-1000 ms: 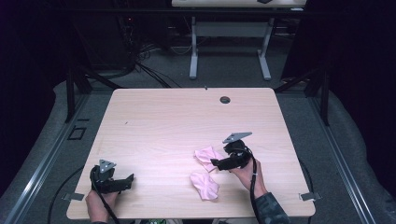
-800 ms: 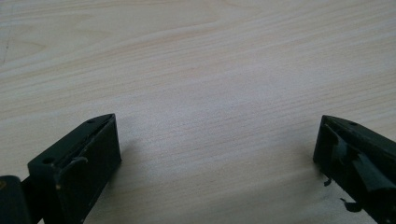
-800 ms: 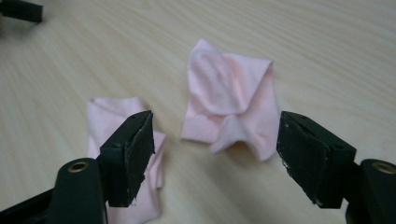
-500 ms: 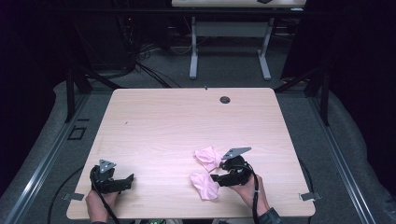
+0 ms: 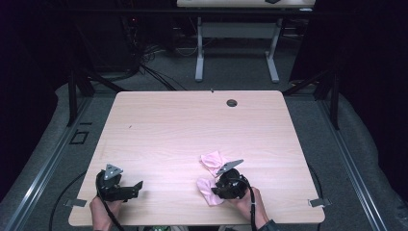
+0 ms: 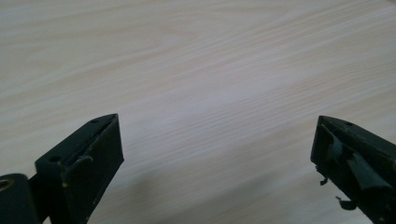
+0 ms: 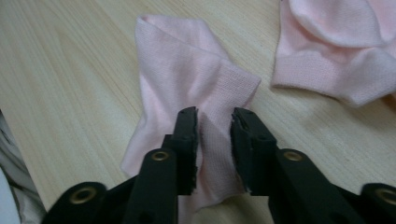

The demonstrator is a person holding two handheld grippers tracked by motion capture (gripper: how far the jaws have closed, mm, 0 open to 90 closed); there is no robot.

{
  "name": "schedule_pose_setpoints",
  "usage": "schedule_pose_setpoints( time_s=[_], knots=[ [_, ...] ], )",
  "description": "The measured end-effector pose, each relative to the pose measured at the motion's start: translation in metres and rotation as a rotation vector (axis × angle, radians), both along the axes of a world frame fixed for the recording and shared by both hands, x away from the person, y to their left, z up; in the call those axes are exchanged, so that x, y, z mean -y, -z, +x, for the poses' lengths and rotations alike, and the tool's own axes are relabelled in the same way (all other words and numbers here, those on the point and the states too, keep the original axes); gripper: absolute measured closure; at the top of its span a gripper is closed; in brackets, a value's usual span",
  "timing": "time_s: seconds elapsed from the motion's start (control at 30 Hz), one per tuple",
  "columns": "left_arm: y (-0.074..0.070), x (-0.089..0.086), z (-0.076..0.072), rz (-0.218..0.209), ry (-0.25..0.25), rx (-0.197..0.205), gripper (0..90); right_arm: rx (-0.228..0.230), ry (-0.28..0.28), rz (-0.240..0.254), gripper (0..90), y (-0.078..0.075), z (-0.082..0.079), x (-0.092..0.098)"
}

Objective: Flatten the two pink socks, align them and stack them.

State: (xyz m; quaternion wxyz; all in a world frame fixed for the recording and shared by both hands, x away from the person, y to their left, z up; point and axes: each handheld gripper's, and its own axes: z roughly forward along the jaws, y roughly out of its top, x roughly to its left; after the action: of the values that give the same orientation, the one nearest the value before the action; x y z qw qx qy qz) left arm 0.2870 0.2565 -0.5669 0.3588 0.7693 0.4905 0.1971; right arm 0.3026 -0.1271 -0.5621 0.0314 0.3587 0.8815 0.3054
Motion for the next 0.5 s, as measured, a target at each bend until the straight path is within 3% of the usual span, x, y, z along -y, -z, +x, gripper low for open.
schedule_pose_setpoints(
  time_s=[0.1,0.27,0.3,0.33,0.37,0.4,0.43,0.47,0.5],
  knots=[
    [-0.009,0.019,0.000,-0.004,0.094,0.015,7.1,-0.006,-0.007,0.011,80.6,0.001,0.000,0.001],
    [-0.015,0.055,0.005,-0.008,0.255,0.025,15.9,0.007,-0.004,0.039,83.5,-0.002,-0.003,0.004],
    [-0.016,0.067,0.008,0.014,0.301,0.019,22.0,0.019,-0.009,0.049,83.7,-0.005,-0.004,0.007],
    [-0.016,0.067,0.008,0.014,0.301,0.019,23.4,0.019,-0.009,0.049,83.7,-0.005,-0.004,0.007],
    [-0.015,0.075,0.010,0.011,0.337,0.014,23.4,0.028,-0.004,0.055,83.8,-0.006,-0.005,0.008],
    [-0.013,0.088,0.014,0.029,0.395,0.004,30.1,0.037,0.001,0.058,83.8,-0.008,-0.006,0.011],
    [-0.013,0.088,0.014,0.029,0.395,0.004,31.0,0.037,0.001,0.058,83.8,-0.008,-0.006,0.011],
    [-0.011,0.102,0.018,0.050,0.456,-0.001,31.6,0.037,0.007,0.060,83.8,-0.010,-0.007,0.014],
    [-0.011,0.102,0.018,0.050,0.456,-0.001,32.7,0.037,0.007,0.060,83.8,-0.010,-0.007,0.014]
  ],
)
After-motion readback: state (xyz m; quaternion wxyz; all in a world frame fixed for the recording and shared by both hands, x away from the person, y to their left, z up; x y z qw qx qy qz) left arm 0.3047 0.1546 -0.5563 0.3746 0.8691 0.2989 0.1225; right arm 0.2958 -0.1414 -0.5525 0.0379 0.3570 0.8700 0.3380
